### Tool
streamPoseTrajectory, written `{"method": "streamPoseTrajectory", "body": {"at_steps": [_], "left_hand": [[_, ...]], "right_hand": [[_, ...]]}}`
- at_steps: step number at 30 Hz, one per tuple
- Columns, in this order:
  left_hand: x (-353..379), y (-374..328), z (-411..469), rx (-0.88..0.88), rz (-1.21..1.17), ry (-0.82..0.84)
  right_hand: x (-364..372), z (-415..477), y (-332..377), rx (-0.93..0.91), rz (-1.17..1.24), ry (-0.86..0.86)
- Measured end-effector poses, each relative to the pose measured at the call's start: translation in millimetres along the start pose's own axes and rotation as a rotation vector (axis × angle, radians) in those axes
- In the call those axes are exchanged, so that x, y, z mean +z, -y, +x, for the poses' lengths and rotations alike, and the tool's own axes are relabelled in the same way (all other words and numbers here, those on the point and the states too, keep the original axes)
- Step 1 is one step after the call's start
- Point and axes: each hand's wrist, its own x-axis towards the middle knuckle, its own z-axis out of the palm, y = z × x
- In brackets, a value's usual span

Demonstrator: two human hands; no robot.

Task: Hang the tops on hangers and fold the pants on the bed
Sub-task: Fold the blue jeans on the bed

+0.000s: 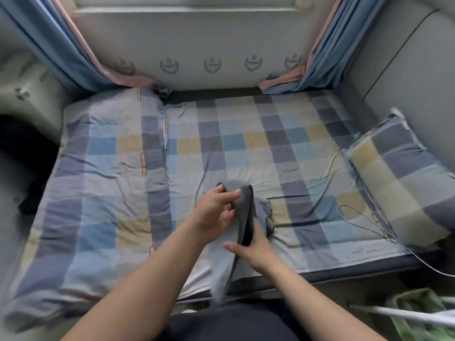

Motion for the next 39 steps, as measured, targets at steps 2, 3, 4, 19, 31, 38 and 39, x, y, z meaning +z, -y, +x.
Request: {"method": "streamPoseTrajectory", "body": {"at_steps": [2, 3, 4, 19, 31, 38, 39], "left_hand": [[9, -5, 0, 0.044, -0.063, -0.010], [12, -9, 0, 0.061, -0.095, -0.016], [13, -12, 1, 0.073, -0.121, -0.019], [16, 13, 25, 0.405, 0.808, -0.260], [60, 41, 44, 0.628, 1.191, -0.268], [43, 5, 55, 0.573, 0.573, -0.482], [44, 0, 53, 0.526, 0.510, -0.461]], "right_hand": [[-17, 6, -9, 0.097, -0.178, -0.050], [-25, 9, -15, 0.128, -0.251, -0.051], [-33, 11, -21, 0.138, -0.281, -0.051], [-157, 69, 37, -0.155, -0.029, -0.161], [-167, 42, 119, 0.043, 0.416, 0.286], [-176, 51, 97, -0.259, 0.053, 0.180], [-172, 51, 92, -0.267, -0.016, 0.209]]}}
